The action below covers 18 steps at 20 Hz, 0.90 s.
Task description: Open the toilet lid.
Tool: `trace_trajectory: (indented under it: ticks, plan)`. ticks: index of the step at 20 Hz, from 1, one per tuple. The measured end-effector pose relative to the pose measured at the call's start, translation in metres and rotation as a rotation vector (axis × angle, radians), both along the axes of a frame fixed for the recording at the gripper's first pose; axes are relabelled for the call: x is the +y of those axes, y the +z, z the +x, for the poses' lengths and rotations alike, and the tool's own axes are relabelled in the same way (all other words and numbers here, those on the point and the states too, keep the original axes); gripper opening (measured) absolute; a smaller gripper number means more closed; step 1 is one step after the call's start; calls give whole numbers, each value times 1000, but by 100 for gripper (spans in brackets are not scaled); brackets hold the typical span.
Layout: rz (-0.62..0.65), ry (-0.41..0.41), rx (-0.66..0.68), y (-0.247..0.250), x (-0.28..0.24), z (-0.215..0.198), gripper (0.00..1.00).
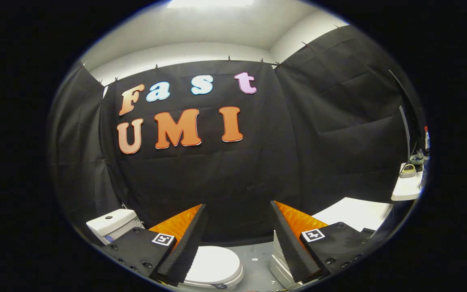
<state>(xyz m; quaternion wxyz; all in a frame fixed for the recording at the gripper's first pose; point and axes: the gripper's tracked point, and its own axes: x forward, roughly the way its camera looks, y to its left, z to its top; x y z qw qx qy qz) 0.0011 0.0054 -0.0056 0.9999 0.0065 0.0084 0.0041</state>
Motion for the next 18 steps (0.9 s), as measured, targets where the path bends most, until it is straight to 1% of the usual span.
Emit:
trace_trajectory:
  ticks: [12,15,18]
  plan:
    - [8,6,6,-4,1,3,98]
    - [34,19,42,-22,2,9,98]
    - [112,45,131,-62,6,21,98]
